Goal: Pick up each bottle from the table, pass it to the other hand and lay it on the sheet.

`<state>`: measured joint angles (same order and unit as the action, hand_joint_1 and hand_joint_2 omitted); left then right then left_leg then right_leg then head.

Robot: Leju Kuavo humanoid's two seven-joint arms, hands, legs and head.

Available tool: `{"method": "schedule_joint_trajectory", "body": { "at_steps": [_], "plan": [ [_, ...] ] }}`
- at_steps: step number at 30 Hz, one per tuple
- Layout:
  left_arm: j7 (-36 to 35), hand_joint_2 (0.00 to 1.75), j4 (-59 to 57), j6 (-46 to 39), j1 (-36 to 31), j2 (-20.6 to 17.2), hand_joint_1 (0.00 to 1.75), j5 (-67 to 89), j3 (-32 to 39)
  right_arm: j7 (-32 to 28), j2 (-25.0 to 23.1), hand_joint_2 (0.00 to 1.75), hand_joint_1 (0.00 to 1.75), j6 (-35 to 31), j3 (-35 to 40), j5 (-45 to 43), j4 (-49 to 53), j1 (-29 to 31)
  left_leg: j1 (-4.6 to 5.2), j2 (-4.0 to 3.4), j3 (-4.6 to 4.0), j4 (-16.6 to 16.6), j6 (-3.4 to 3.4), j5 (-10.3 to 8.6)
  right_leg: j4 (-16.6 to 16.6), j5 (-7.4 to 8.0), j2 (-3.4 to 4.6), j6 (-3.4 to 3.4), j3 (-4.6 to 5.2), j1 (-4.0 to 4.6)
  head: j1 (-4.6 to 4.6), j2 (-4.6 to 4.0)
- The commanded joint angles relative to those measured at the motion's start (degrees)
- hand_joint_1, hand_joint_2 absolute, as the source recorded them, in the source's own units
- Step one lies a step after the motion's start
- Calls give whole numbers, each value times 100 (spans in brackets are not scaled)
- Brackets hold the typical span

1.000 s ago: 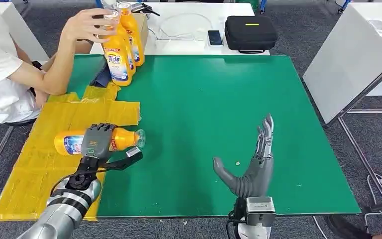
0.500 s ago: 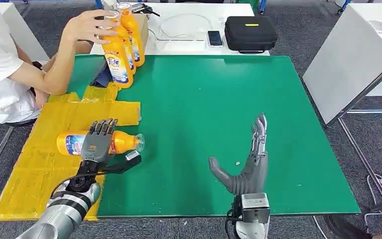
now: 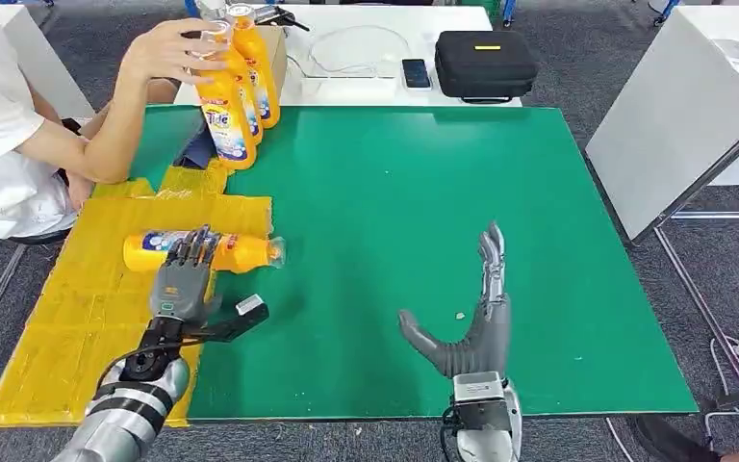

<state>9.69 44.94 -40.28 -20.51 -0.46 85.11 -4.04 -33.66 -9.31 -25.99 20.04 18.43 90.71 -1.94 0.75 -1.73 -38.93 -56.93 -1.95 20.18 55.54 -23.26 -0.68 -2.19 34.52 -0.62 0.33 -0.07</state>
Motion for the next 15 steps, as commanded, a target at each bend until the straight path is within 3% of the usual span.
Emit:
{"method": "schedule_joint_trajectory", "body": {
  "at_steps": [1,5,8,9,10,12,15],
  "plan": [
    [2552,175,602,28,450,847,0,-2434,1272,252,351,175,0,149,-159,337,-289,-137,-8,15,22,-2,10,12,-5,-10,-2,5,-19,5,-2,0],
    [2455,175,796,28,610,800,0,-2570,1031,219,357,175,0,199,-236,344,-299,-186,-3,15,17,3,14,15,-8,-18,-1,6,28,0,0,0],
    [2370,175,765,28,570,716,0,-2655,923,208,319,175,0,216,-249,357,-298,-170,-6,22,37,-4,23,29,-2,-30,2,11,2,2,0,0],
    [3031,175,1352,1135,824,785,0,-4619,706,511,396,175,0,630,-273,384,-340,-210,-8,28,51,-7,29,37,0,-38,1,14,-16,3,-2,0],
    [2995,175,1853,1475,1108,751,0,-5058,526,534,419,175,0,691,-354,484,-385,-256,-4,16,16,1,16,16,-6,-17,0,5,12,3,0,0],
    [2597,175,3107,2336,1784,778,0,-6003,290,622,508,175,0,949,-603,521,-419,-434,-5,14,35,-2,20,31,-8,-26,6,4,-43,2,0,0],
    [2166,175,3678,3105,2169,821,0,-6799,279,675,595,175,0,1438,-1067,454,-360,-719,-6,11,38,-5,19,37,-7,-23,3,0,-43,2,2,0]
  ]
}}
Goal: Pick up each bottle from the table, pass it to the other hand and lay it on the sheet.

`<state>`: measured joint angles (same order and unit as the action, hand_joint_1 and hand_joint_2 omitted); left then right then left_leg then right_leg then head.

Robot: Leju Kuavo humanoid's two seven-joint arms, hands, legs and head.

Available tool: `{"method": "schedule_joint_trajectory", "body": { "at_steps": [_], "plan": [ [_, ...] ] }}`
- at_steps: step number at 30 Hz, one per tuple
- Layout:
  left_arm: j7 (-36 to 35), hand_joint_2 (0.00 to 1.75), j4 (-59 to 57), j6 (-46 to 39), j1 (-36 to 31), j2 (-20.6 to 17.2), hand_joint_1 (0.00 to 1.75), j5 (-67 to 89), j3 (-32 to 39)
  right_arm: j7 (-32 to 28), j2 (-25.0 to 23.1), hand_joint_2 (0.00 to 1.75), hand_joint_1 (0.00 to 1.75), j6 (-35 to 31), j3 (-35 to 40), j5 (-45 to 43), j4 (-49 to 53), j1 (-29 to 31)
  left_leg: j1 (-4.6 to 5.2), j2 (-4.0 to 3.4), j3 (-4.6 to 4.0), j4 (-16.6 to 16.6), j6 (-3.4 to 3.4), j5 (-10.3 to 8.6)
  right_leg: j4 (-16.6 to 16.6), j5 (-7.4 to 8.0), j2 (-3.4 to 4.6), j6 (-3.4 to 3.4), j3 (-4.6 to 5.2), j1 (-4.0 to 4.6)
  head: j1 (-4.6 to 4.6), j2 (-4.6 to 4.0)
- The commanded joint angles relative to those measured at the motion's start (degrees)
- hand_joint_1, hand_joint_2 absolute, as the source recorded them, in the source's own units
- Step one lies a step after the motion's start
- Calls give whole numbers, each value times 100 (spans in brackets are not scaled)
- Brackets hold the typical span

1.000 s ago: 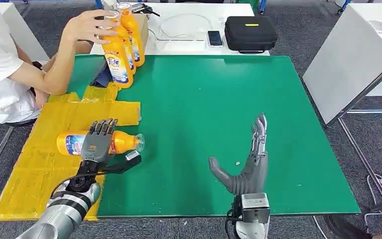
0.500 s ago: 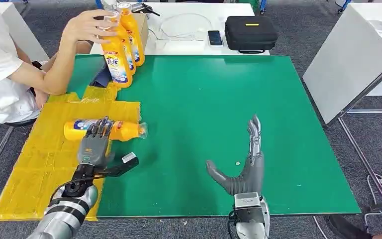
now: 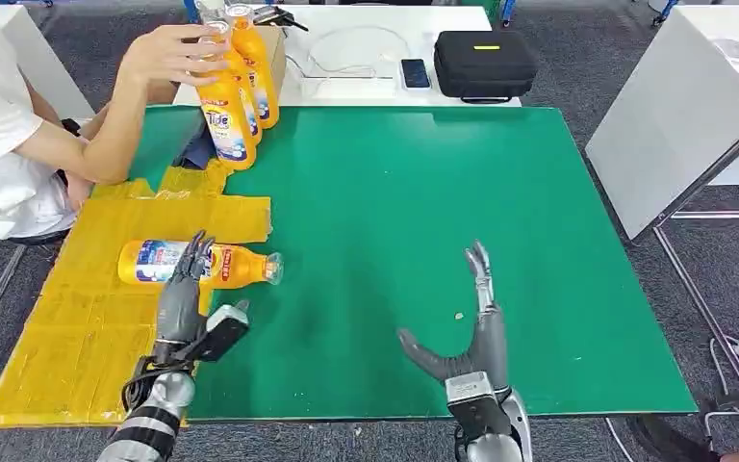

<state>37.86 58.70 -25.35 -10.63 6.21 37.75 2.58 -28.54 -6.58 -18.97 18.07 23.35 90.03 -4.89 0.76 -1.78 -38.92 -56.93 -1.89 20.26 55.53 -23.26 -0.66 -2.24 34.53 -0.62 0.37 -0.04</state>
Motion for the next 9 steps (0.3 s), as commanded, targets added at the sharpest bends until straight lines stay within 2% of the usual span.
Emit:
{"method": "schedule_joint_trajectory", "body": {
  "at_steps": [1,2,3,4,9],
  "plan": [
    [-714,175,2271,1971,1198,131,0,-2351,-370,137,294,175,0,907,-1051,-177,-273,-462,-8,22,25,-3,11,20,-7,-19,-8,5,-33,4,-7,0],
    [-768,175,2220,2147,1205,124,0,-2491,-336,109,254,175,0,1024,-1192,-338,-238,-479,-10,36,44,-11,16,34,-2,-36,-14,7,-55,4,-4,-2],
    [-881,175,2127,2440,1207,108,0,-2726,-312,116,140,175,0,1323,-1452,-839,-172,-497,-9,38,37,-13,14,30,3,-43,-15,-2,-17,3,-4,-2],
    [-904,175,2095,2518,1212,106,0,-2793,-292,142,120,175,0,1442,-1545,-975,-154,-480,-5,30,21,-4,6,27,-2,-46,-10,14,21,0,-4,-2],
    [-918,175,2011,2702,1175,116,0,-2930,-266,241,-10,175,0,1686,-1650,-1117,-170,-443,-4,38,30,-3,13,35,-2,-49,-10,8,8,0,-4,-2]
  ]
}}
